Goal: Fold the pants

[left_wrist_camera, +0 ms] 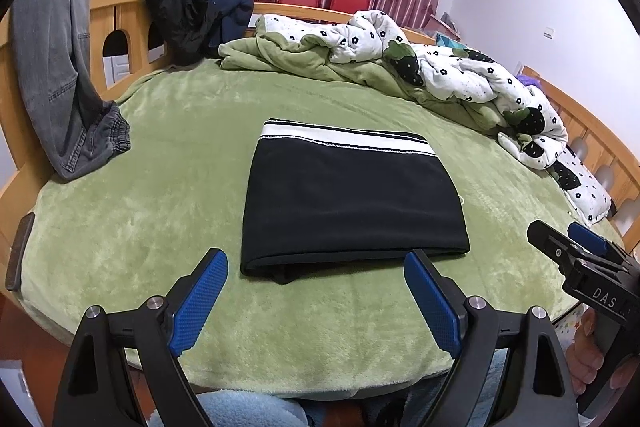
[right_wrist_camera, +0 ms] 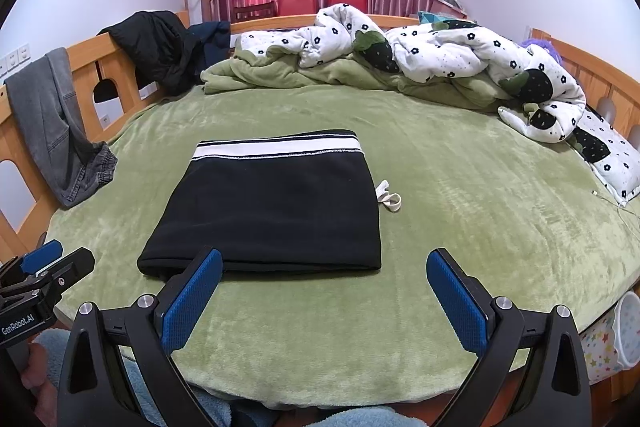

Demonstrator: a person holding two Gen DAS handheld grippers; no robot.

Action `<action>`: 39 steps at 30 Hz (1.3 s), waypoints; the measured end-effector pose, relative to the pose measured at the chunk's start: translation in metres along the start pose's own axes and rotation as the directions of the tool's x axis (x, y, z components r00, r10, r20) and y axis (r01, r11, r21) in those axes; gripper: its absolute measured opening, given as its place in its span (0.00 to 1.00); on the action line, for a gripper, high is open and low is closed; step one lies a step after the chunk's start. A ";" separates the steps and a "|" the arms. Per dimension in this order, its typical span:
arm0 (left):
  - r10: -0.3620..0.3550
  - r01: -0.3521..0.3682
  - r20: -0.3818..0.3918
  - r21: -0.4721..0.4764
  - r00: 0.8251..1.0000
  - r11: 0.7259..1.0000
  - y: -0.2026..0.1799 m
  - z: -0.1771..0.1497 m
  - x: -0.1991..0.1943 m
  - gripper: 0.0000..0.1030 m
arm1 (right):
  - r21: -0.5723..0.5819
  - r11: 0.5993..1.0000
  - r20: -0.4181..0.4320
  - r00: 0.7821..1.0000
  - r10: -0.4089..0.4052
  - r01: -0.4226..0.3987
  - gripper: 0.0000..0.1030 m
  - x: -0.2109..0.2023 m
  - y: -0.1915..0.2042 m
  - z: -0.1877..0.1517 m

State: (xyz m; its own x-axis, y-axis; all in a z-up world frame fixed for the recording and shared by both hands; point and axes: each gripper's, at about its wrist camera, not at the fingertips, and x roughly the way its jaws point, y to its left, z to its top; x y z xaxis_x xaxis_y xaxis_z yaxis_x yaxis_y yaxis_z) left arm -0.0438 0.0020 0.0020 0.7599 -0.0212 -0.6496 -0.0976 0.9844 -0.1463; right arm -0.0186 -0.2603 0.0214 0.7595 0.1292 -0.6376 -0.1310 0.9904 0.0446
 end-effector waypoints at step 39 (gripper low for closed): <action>-0.001 0.001 -0.001 0.002 1.000 1.000 -0.003 0.000 0.000 0.88 | 0.012 1.000 -0.006 1.000 0.003 -0.003 0.98 0.002 0.002 -0.002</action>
State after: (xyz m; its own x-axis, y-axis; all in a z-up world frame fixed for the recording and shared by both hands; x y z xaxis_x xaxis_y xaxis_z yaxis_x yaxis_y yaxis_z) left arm -0.0440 -0.0006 0.0022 0.7597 -0.0219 -0.6500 -0.0957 0.9848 -0.1449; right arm -0.0187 -0.2580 0.0186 0.7553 0.1320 -0.6420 -0.1259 0.9905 0.0555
